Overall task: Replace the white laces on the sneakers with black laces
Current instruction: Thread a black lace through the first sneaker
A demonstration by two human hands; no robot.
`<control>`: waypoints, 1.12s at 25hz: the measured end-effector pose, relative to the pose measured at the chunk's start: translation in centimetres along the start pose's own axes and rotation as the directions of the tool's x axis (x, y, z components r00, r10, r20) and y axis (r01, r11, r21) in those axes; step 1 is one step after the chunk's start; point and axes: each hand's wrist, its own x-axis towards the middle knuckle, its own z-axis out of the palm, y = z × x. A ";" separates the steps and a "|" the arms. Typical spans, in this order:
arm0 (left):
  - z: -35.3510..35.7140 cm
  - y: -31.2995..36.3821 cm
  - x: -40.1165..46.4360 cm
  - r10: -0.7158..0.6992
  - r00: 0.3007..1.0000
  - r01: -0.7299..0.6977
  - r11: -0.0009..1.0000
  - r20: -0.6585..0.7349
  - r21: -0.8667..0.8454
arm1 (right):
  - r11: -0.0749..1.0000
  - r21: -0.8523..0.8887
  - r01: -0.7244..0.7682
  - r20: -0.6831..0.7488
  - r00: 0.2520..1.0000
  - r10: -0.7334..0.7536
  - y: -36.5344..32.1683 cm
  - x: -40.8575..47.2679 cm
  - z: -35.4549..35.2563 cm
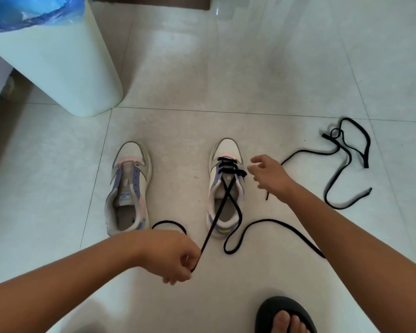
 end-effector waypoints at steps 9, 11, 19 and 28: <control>-2.4 0.5 -0.7 -0.163 0.978 0.161 0.987 0.133 0.028 | 0.971 0.184 -0.152 0.279 0.956 0.096 0.2 1.1 0.1; -2.4 0.6 -0.7 -0.168 0.976 0.168 0.986 0.136 0.013 | 0.989 0.119 -0.089 0.284 0.957 0.052 0.5 0.8 0.1; -3.6 1.2 1.1 -0.233 0.971 0.240 0.953 -0.060 0.184 | 0.999 0.039 -0.022 0.254 0.967 0.011 0.0 0.6 0.2; -2.8 3.3 9.2 -0.267 0.610 0.345 0.937 -0.746 -0.053 | 0.888 0.448 -0.100 0.126 0.991 0.048 0.9 0.1 0.6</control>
